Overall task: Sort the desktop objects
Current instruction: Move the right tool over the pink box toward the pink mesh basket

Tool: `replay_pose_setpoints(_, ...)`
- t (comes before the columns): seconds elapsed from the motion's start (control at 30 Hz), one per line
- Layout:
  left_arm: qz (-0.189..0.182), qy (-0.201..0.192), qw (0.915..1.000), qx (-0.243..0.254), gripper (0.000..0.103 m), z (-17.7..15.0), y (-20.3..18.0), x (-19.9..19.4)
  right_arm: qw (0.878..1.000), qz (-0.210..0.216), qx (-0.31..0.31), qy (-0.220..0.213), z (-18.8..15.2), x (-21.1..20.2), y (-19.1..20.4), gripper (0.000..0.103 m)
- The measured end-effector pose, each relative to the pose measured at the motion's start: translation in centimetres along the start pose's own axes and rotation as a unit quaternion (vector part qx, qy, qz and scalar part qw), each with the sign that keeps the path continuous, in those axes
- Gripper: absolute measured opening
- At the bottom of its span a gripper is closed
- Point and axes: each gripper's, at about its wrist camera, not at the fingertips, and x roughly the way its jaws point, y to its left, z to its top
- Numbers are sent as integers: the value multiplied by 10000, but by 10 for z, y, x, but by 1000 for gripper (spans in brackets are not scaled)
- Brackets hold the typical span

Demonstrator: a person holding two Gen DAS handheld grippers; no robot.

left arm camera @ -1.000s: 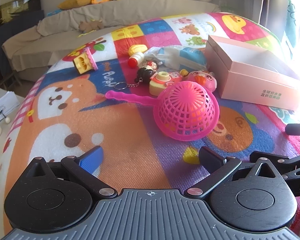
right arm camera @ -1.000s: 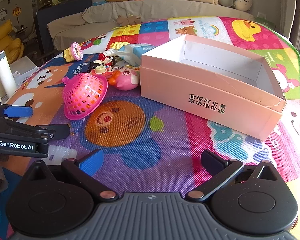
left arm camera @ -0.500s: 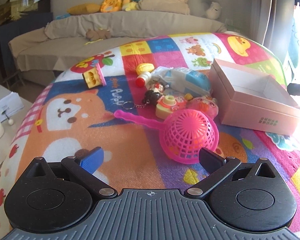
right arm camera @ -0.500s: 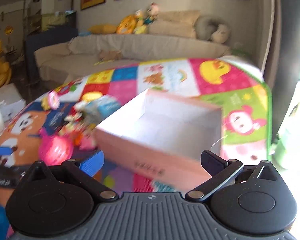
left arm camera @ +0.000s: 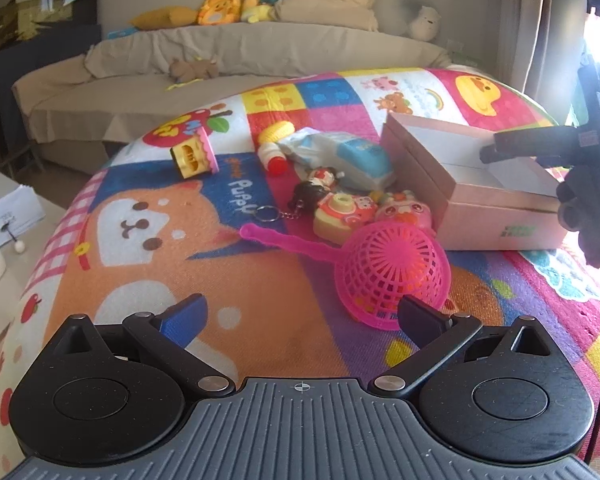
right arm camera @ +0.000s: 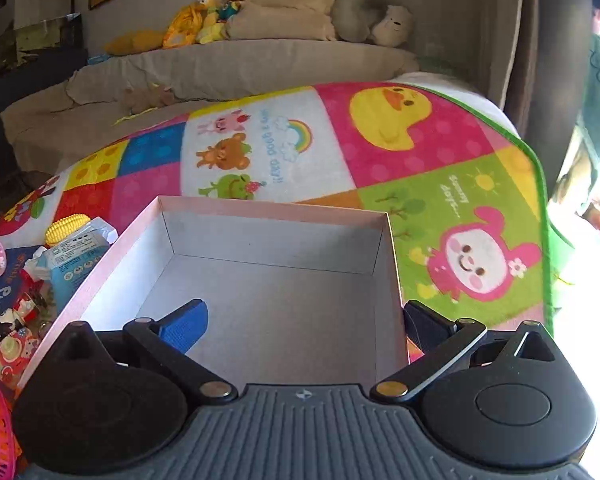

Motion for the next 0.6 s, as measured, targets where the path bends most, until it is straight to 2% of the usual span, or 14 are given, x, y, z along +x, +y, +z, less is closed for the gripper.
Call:
replay_pose_setpoints(0.07,54,22,10000,21,103,-1,1,0,9995,207,-231,-87,7,7,13,103)
replay_pose_setpoints(0.1,93,23,9999,39,103,-2,3,-1,9989,168,-370,-224,10,3,22,103)
replay_pose_setpoints(0.17,198,23,9998,39,103,-3,6,-2,9951,135,-617,-757,10,-23,41,103)
replay_pose_setpoints(0.2,263,28,9997,5,103,-4,9,-2,9920,291,-743,-981,9,-40,50,103)
replay_pose_setpoints(0.27,382,42,9992,-114,103,-3,16,-2,9846,830,-1063,-1115,-1,-70,71,103)
replay_pose_setpoints(0.37,480,60,9984,-276,103,-3,26,-6,9658,1788,-1610,-968,-27,-103,102,103)
replay_pose_setpoints(0.43,527,64,9982,-263,103,-4,30,-10,9566,2191,-1756,-780,-40,-110,118,98)
replay_pose_setpoints(0.53,456,134,9988,-114,103,-10,28,-17,9521,2496,-1718,-409,-54,-107,137,95)
replay_pose_setpoints(0.6,385,236,9990,15,103,-15,23,-20,9550,2417,-1698,-277,-61,-101,145,94)
